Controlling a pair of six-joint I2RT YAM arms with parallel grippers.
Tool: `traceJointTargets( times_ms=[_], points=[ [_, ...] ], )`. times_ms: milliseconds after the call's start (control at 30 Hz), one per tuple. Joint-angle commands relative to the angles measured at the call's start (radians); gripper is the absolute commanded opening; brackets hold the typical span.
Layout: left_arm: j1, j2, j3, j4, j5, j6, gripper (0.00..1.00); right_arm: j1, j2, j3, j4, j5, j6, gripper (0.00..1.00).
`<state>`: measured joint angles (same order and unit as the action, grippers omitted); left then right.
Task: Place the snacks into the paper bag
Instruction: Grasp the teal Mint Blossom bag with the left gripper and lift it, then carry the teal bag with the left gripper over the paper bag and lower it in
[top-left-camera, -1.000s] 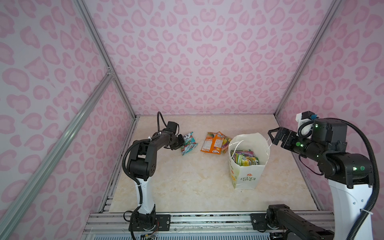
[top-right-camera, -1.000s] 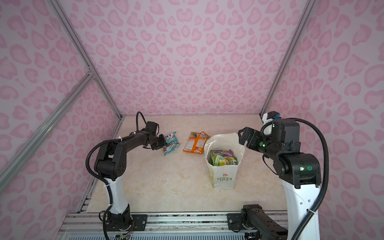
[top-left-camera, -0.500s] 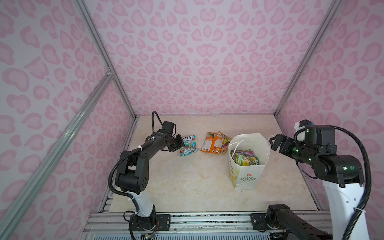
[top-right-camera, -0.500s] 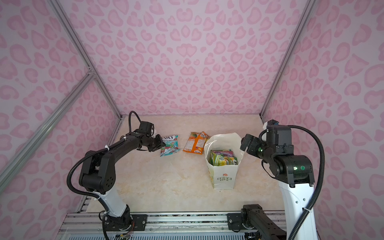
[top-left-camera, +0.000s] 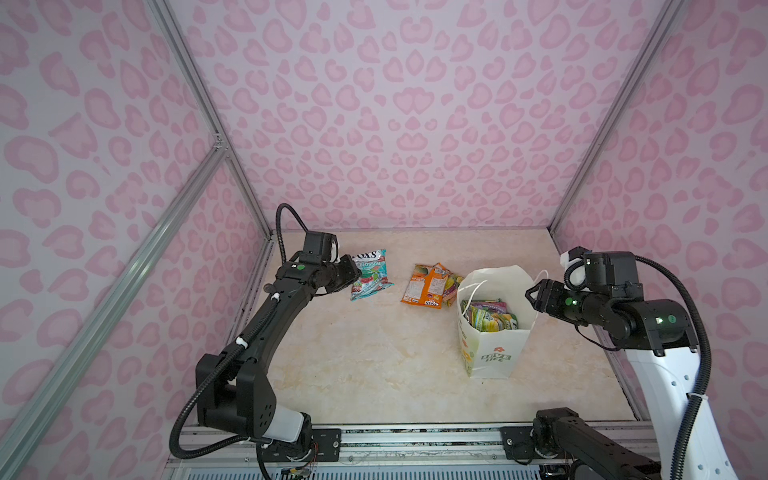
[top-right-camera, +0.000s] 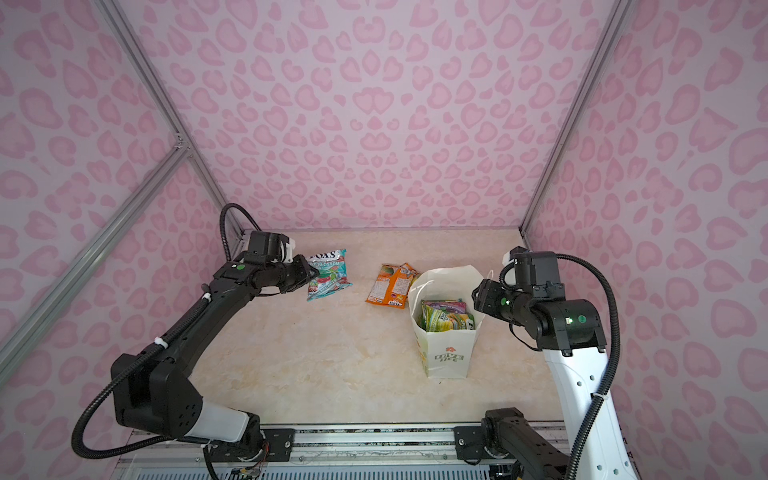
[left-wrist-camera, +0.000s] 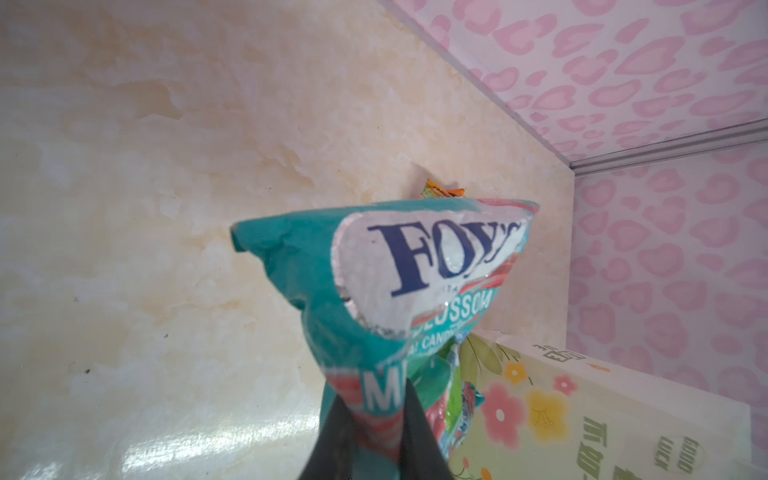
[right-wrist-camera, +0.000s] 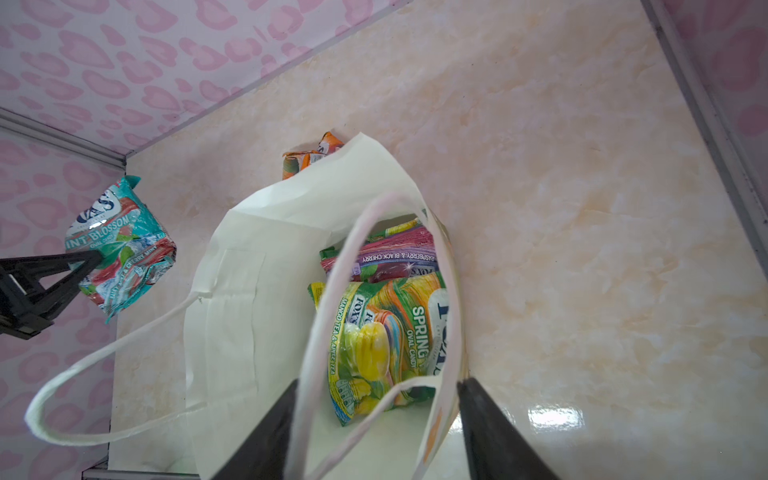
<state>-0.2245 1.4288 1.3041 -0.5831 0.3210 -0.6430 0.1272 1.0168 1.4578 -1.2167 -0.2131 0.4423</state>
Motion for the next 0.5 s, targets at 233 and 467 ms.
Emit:
traceJointTargets(
  times_ms=[233, 467],
  points=[
    [-0.103, -0.145, 0.221, -0.133, 0.004, 0.103, 0.03, 0.090, 0.032, 0.068, 0.025, 0.137, 0.017, 0.02],
    [-0.291, -0.115, 0.404, -0.121, -0.015, 0.079, 0.03, 0.095, 0.026, 0.081, 0.014, 0.170, 0.014, 0.00]
  ],
)
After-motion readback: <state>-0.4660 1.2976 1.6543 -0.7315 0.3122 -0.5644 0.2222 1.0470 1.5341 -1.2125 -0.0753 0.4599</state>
